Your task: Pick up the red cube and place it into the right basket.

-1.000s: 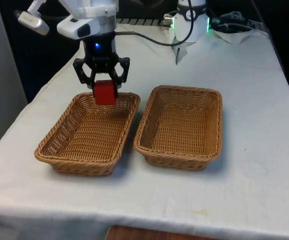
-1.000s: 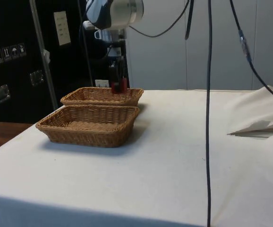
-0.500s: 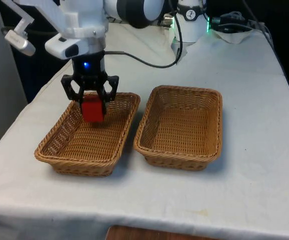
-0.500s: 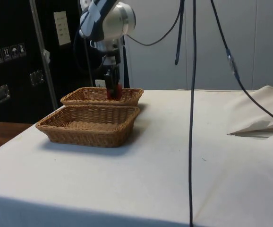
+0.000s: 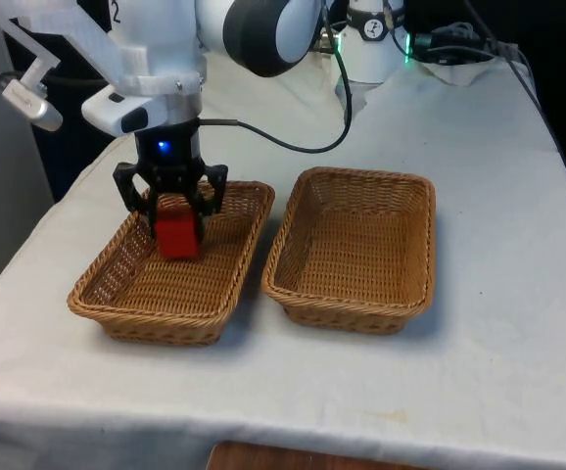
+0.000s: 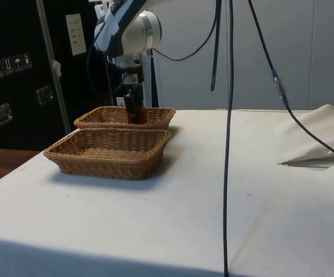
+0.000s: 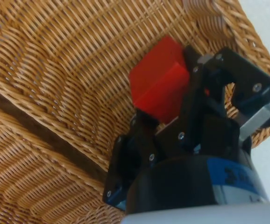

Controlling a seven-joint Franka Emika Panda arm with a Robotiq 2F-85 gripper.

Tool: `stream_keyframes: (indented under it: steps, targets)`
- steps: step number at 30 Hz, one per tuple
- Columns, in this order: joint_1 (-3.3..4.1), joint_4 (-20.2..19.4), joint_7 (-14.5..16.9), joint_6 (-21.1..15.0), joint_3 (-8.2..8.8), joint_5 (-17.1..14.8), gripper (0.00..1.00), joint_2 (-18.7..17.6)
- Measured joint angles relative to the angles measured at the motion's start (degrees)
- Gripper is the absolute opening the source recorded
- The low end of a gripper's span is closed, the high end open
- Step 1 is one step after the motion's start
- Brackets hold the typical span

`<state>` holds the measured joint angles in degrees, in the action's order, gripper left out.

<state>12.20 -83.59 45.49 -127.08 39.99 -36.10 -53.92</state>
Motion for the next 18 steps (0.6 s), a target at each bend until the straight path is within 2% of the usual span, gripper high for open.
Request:
stream_keyframes:
  steps: [3,4,7,8,9,18]
  targets:
    - [0.00,0.0,0.0,0.0,0.00,0.0,0.47,0.0]
    - [0.00,0.0,0.0,0.0,0.00,0.0,0.66,0.0]
    - [0.00,0.0,0.0,0.0,0.00,0.0,0.95,0.0]
    - [0.00,0.0,0.0,0.0,0.00,-0.1,0.95,0.0]
    - [0.06,0.0,0.0,0.0,0.00,-0.1,1.00,0.0]
    - [0.06,0.1,0.0,0.0,0.23,-0.1,1.00,0.1]
